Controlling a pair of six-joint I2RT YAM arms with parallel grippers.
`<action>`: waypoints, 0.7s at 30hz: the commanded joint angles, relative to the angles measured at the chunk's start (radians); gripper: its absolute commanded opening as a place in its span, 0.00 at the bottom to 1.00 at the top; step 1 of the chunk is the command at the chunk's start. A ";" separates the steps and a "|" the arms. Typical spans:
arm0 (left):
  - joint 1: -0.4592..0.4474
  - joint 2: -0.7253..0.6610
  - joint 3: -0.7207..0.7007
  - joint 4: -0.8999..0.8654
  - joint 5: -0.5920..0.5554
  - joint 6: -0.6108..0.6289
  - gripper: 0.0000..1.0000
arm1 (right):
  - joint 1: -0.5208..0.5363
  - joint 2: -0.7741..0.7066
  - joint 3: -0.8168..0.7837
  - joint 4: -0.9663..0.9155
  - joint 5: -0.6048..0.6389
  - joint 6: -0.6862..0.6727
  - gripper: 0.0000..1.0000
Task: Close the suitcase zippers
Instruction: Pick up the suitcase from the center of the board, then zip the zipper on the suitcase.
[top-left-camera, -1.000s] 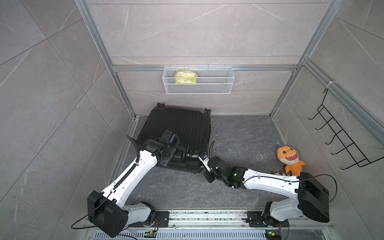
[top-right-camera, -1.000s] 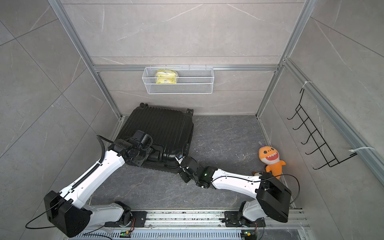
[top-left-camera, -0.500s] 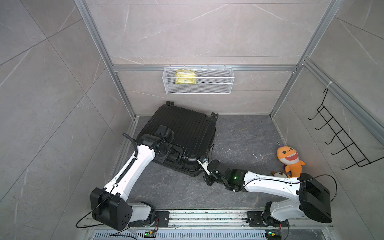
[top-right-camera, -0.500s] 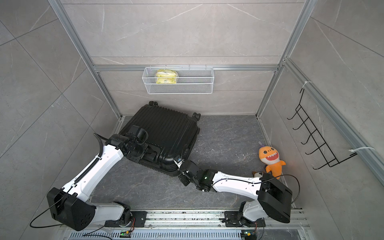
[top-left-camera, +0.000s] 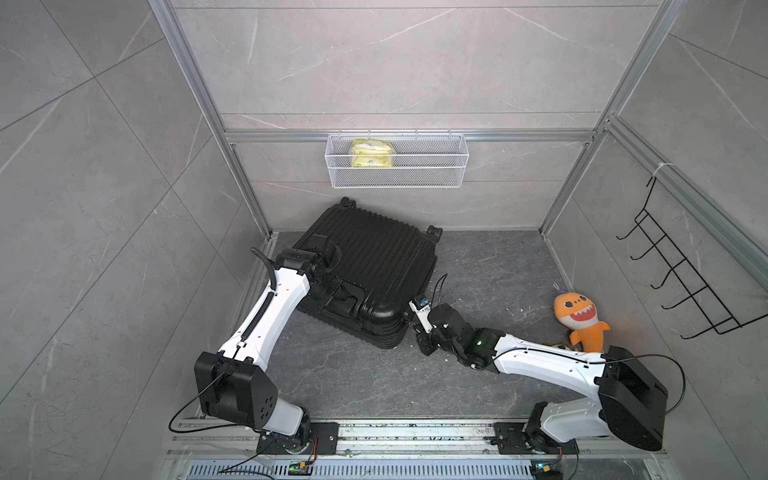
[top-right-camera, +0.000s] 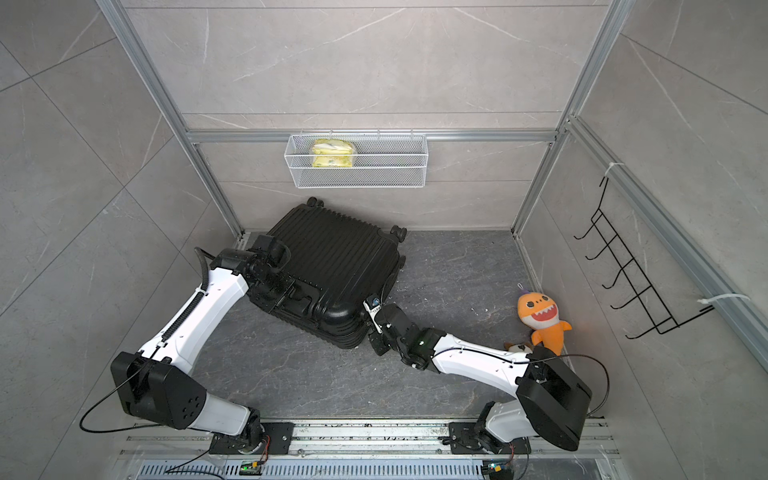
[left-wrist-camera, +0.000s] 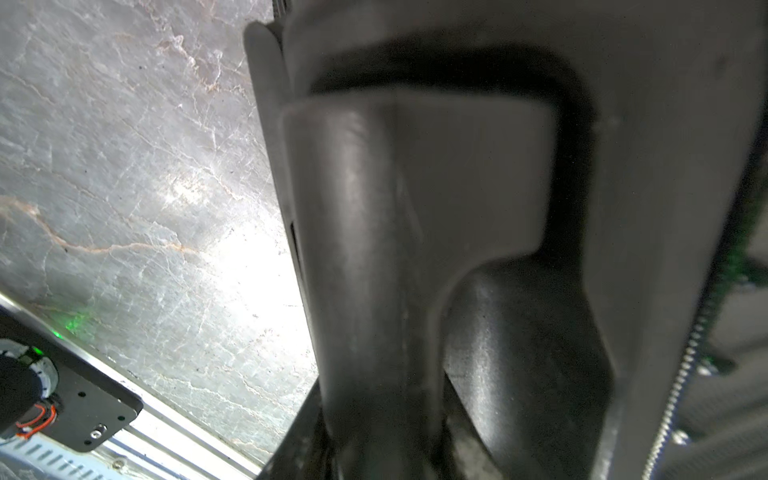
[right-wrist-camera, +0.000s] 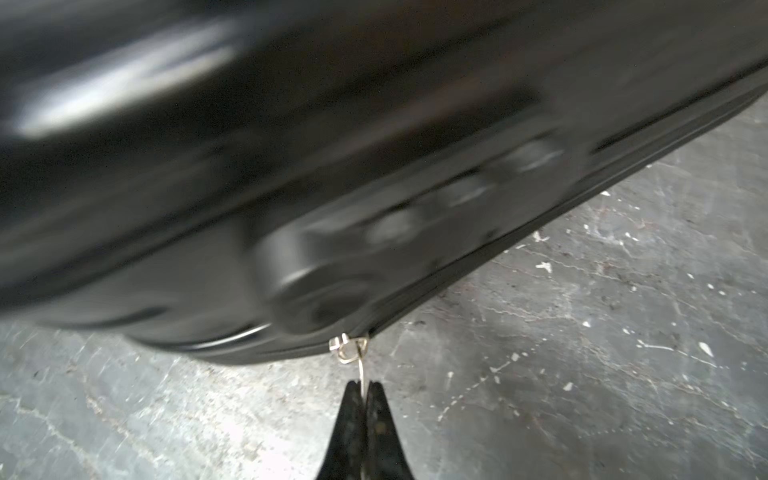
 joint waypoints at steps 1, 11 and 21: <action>0.044 -0.069 -0.066 -0.056 -0.274 0.320 0.00 | -0.108 -0.002 -0.001 -0.105 0.167 0.037 0.00; 0.044 -0.284 -0.278 0.168 -0.232 0.564 0.00 | -0.256 0.071 0.054 -0.117 0.046 0.015 0.00; 0.044 -0.316 -0.311 0.218 -0.080 0.693 0.00 | -0.437 0.159 0.141 -0.149 -0.042 -0.030 0.00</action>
